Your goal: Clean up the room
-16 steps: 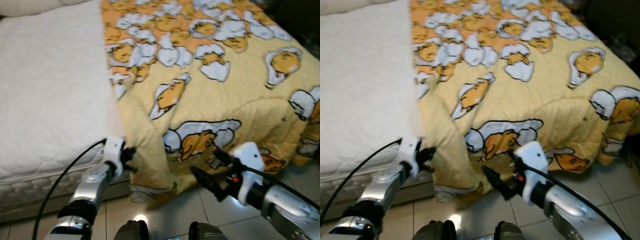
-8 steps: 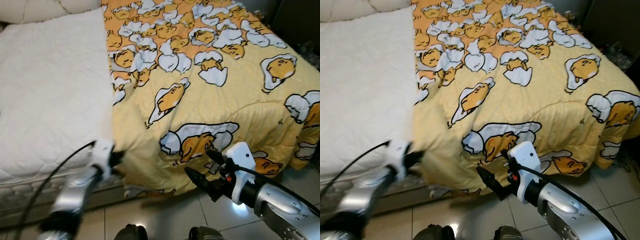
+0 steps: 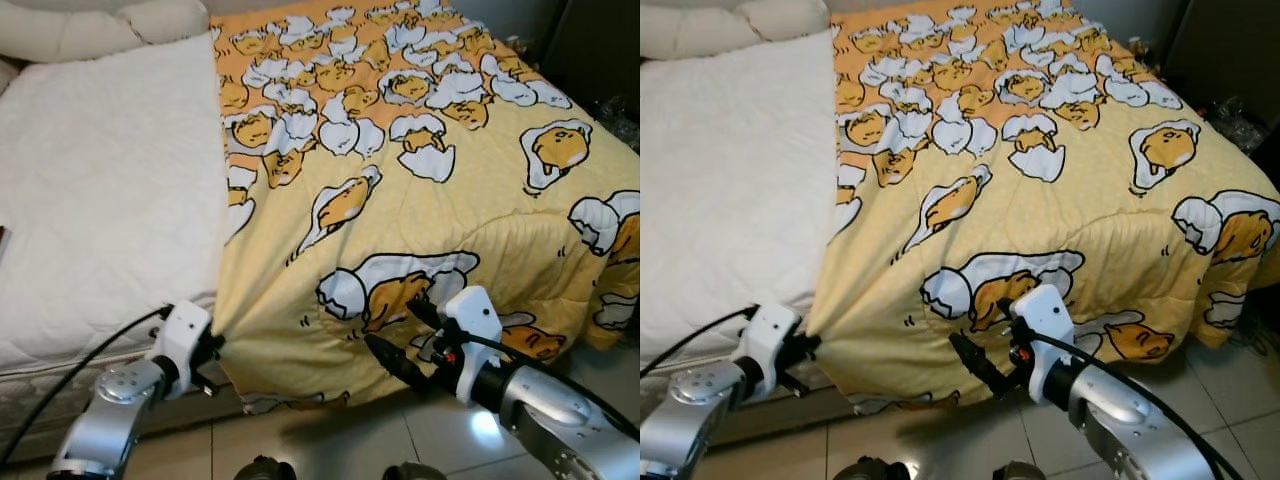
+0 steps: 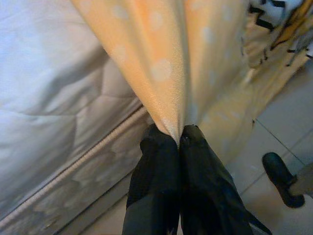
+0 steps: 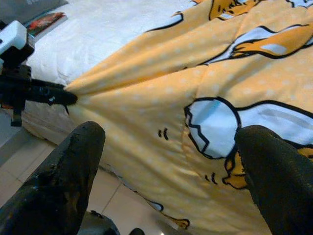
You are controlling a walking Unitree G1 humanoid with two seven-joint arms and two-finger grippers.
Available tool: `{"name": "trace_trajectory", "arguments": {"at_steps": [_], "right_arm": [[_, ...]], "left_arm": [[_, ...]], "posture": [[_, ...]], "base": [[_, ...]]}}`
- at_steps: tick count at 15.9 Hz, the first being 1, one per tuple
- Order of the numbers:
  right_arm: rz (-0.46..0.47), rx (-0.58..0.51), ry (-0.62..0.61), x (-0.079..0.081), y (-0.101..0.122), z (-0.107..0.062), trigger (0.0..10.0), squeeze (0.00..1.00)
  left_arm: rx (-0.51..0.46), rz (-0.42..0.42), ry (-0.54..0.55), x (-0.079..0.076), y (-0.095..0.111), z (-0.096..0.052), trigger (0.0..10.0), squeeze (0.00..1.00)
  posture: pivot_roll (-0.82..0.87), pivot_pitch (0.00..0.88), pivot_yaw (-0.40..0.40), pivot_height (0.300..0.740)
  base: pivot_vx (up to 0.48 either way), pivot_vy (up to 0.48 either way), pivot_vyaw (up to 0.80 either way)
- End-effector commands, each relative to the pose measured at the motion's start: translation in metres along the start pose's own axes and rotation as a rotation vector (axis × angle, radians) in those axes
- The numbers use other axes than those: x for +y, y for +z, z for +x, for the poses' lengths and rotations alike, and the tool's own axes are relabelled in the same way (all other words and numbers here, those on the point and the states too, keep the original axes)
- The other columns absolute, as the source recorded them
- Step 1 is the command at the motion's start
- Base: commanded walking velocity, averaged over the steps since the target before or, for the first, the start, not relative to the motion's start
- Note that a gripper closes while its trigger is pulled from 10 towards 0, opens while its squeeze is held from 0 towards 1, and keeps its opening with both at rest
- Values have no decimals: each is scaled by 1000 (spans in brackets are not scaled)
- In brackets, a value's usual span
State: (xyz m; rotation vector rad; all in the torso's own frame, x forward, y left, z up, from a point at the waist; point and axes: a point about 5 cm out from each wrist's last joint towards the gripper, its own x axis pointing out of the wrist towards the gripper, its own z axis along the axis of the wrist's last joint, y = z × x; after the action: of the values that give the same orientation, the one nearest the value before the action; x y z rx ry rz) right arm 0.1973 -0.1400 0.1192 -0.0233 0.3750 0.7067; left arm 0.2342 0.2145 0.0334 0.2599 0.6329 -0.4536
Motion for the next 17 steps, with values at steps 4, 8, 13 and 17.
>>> {"name": "trace_trajectory", "arguments": {"at_steps": [4,8,13,17], "right_arm": [[-11,-3,6,3,-3,5,10000,0],[8,-21,-34,-3,-3,11,10000,0],[54,-55,-213,-16,-12,26,10000,0],[93,-106,-407,-29,-11,36,10000,0]], "left_arm": [[72,-20,-14,-10,-11,1,10000,976],[15,29,163,10,-1,-2,10000,1000],[-339,-98,266,9,46,-19,10000,0],[-495,-220,345,-6,79,-26,10000,0]], "posture": [[-107,34,115,740],[-85,0,107,740],[-49,0,88,740],[-26,0,77,740]], "base": [[0,0,0],[0,0,0],[0,0,0],[0,0,0]]}}
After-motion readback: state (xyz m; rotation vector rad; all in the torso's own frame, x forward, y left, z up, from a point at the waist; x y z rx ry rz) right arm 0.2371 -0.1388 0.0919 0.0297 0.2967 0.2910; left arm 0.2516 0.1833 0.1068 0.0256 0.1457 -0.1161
